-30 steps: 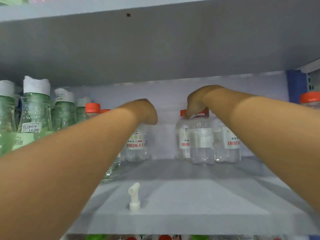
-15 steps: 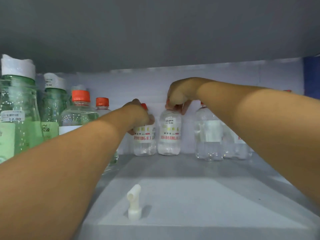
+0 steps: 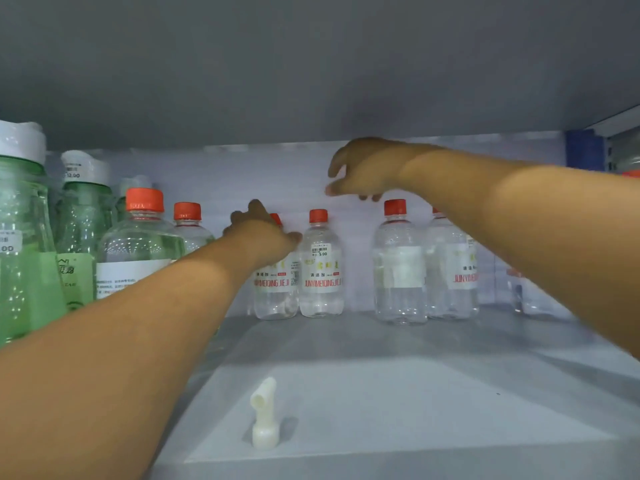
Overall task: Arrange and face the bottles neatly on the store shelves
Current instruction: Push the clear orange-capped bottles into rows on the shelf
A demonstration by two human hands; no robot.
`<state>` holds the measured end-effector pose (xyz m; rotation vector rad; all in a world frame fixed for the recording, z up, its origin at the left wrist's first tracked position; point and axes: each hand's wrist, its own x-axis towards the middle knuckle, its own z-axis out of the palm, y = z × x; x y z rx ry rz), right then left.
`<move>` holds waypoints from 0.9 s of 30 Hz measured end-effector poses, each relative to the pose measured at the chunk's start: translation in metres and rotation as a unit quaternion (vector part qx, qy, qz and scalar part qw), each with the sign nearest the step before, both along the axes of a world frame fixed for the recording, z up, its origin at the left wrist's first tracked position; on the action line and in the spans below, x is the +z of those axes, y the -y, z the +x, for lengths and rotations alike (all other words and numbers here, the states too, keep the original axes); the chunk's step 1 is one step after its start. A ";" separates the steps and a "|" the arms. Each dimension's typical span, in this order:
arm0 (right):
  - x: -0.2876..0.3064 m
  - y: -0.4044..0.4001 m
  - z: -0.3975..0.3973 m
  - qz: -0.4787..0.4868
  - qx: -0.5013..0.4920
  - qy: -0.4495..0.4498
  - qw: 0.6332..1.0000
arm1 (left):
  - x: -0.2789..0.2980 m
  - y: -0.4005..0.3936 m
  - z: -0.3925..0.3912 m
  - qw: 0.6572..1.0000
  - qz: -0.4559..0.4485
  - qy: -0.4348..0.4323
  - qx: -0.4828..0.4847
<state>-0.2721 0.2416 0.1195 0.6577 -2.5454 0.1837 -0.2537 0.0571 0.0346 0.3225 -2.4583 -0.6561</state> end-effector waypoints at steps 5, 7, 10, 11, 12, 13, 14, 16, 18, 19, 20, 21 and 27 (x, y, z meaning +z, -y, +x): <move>0.003 -0.081 0.029 -0.009 -0.101 0.031 0.994 | 0.007 -0.022 0.017 0.968 -0.075 -0.183 -0.153; -0.009 -0.099 0.027 0.031 -0.161 0.040 0.986 | 0.011 -0.045 0.020 0.953 -0.004 -0.180 -0.245; -0.024 -0.108 0.020 -0.005 -0.160 0.089 0.983 | 0.019 -0.081 0.016 0.956 -0.036 -0.057 -0.286; -0.028 -0.108 0.016 -0.024 -0.154 0.100 0.983 | 0.020 -0.092 0.011 0.956 -0.063 -0.021 -0.285; -0.031 -0.108 0.013 -0.041 -0.149 0.103 0.982 | 0.020 -0.101 0.006 0.955 -0.084 0.001 -0.284; -0.032 -0.108 0.010 -0.058 -0.147 0.099 0.982 | 0.020 -0.108 0.001 0.954 -0.097 0.005 -0.285; -0.035 -0.108 0.007 -0.075 -0.147 0.091 0.982 | 0.021 -0.113 -0.004 0.954 -0.104 -0.001 -0.280; -0.041 -0.109 0.003 -0.106 -0.150 0.070 0.981 | 0.023 -0.118 -0.011 0.956 -0.127 -0.026 -0.263; -0.048 -0.112 -0.001 -0.130 -0.146 0.057 0.979 | 0.029 -0.118 -0.011 0.955 -0.146 -0.020 -0.257; -0.051 -0.113 -0.002 -0.145 -0.139 0.057 0.978 | 0.033 -0.116 -0.009 0.955 -0.147 -0.004 -0.259; -0.053 -0.115 -0.002 -0.165 -0.131 0.060 0.976 | 0.038 -0.114 -0.007 0.954 -0.148 0.012 -0.260; -0.055 -0.117 -0.002 -0.189 -0.124 0.068 0.972 | 0.043 -0.111 -0.006 0.953 -0.151 0.023 -0.260; -0.063 -0.131 -0.001 -0.304 -0.048 0.173 0.935 | 0.057 -0.093 -0.020 0.955 -0.163 0.043 -0.242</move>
